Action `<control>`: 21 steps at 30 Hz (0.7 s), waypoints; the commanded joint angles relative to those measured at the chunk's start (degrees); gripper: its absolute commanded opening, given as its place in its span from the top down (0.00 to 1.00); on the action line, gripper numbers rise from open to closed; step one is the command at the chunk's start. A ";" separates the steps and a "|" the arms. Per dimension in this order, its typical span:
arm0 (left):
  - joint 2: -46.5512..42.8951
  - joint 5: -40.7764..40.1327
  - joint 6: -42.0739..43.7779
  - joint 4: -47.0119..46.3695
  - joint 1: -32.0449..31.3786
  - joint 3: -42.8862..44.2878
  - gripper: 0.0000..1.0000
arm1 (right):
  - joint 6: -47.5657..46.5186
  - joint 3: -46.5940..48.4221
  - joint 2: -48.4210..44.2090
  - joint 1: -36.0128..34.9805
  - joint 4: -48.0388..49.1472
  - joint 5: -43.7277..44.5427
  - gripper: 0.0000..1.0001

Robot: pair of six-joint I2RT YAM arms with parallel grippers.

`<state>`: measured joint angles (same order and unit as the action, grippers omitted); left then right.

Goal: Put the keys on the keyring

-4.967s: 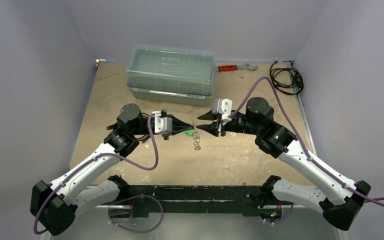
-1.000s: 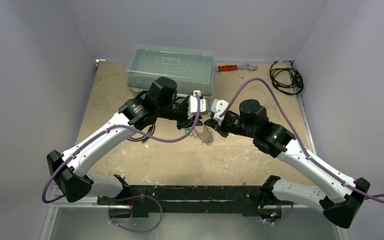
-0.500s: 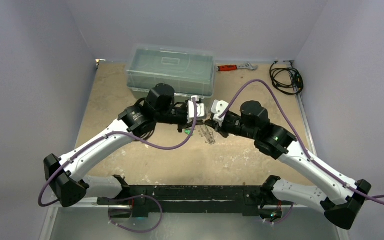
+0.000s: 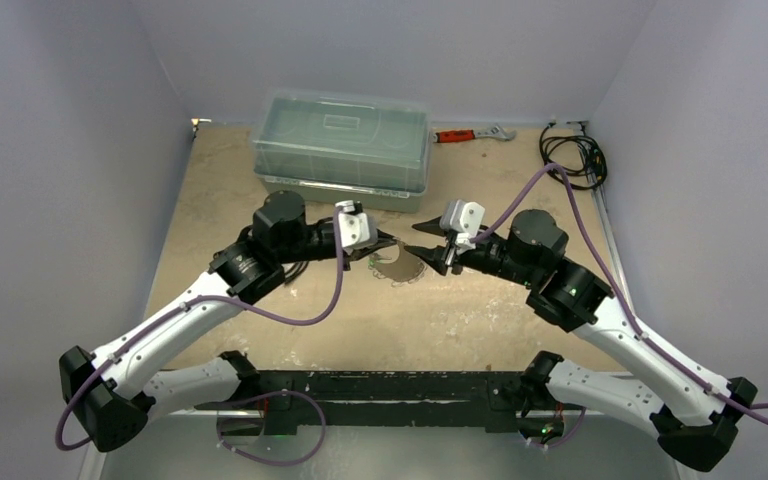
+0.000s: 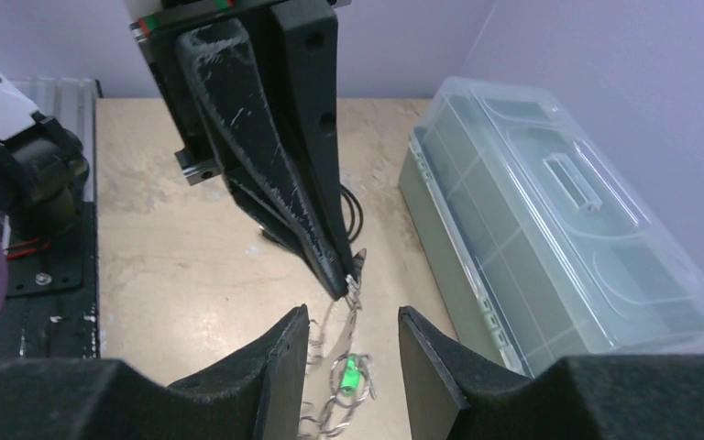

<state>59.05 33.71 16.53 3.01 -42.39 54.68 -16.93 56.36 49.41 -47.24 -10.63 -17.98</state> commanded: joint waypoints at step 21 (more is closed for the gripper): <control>-10.68 12.83 -14.26 -29.95 4.36 -8.93 1.00 | 1.53 8.86 0.68 2.24 1.50 -8.60 0.67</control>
<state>50.28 44.23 6.70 -17.78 -38.46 47.13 -16.21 61.58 48.69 -45.43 -9.58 -22.94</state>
